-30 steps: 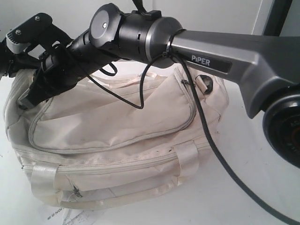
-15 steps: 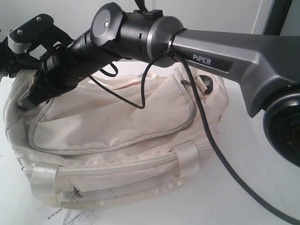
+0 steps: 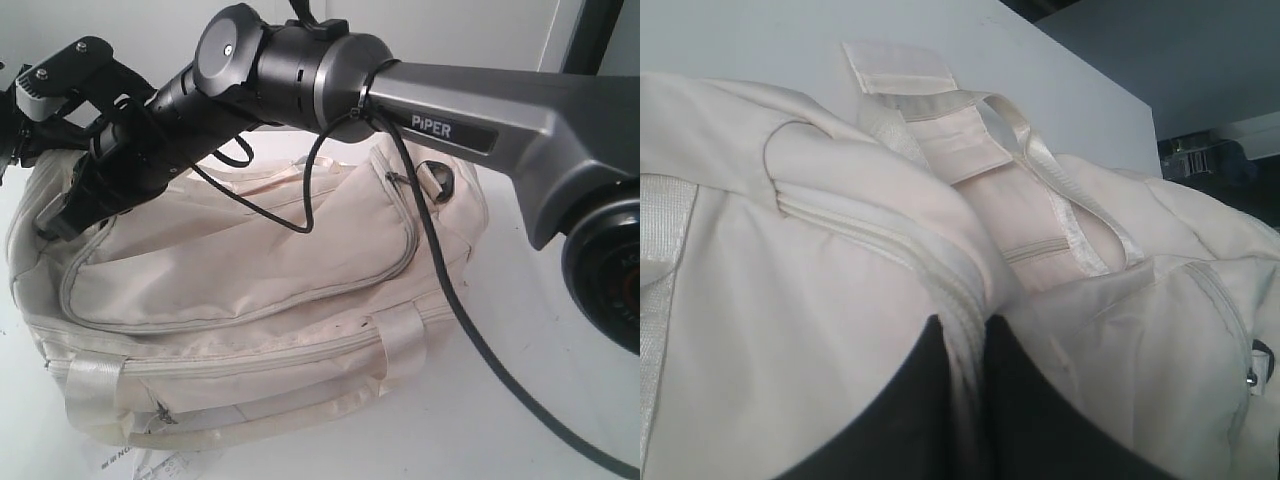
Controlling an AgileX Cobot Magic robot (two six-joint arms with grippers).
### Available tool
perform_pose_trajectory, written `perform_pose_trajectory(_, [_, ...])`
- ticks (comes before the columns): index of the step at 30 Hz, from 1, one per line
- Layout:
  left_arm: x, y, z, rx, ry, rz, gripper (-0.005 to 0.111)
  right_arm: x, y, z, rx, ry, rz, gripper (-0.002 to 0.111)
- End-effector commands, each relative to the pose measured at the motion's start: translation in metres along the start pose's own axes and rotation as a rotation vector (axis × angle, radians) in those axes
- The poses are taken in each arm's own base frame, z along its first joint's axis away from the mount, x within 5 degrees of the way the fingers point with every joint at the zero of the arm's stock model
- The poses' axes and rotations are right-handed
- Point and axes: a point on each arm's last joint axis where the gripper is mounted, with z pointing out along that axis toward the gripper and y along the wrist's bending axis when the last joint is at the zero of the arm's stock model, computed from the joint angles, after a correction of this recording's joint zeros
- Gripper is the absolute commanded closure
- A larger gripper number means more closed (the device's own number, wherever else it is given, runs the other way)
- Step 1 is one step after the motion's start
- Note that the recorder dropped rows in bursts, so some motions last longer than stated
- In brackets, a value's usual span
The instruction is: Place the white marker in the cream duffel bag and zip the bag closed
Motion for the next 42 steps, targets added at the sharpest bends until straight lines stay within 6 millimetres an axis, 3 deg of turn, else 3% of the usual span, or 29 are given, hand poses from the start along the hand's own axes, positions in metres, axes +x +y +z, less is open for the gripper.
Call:
perform_pose_trajectory(1, [-0.017, 0.008, -0.006, -0.049, -0.167, -0.058, 0.107, -0.001, 0.027, -0.007, -0.189, 0.077, 0.021, 0.108])
perform_pose_trajectory(22, [-0.017, 0.007, -0.006, -0.043, -0.173, -0.064, 0.107, 0.002, 0.032, -0.009, -0.243, 0.113, 0.024, 0.108])
perform_pose_trajectory(32, [-0.017, 0.007, -0.006, -0.043, -0.173, -0.064, 0.107, -0.007, 0.035, -0.021, -0.235, 0.088, 0.009, 0.108])
perform_pose_trajectory(42, [-0.017, 0.007, -0.006, -0.044, -0.175, -0.065, 0.107, -0.007, 0.032, -0.017, -0.210, 0.070, 0.017, 0.108])
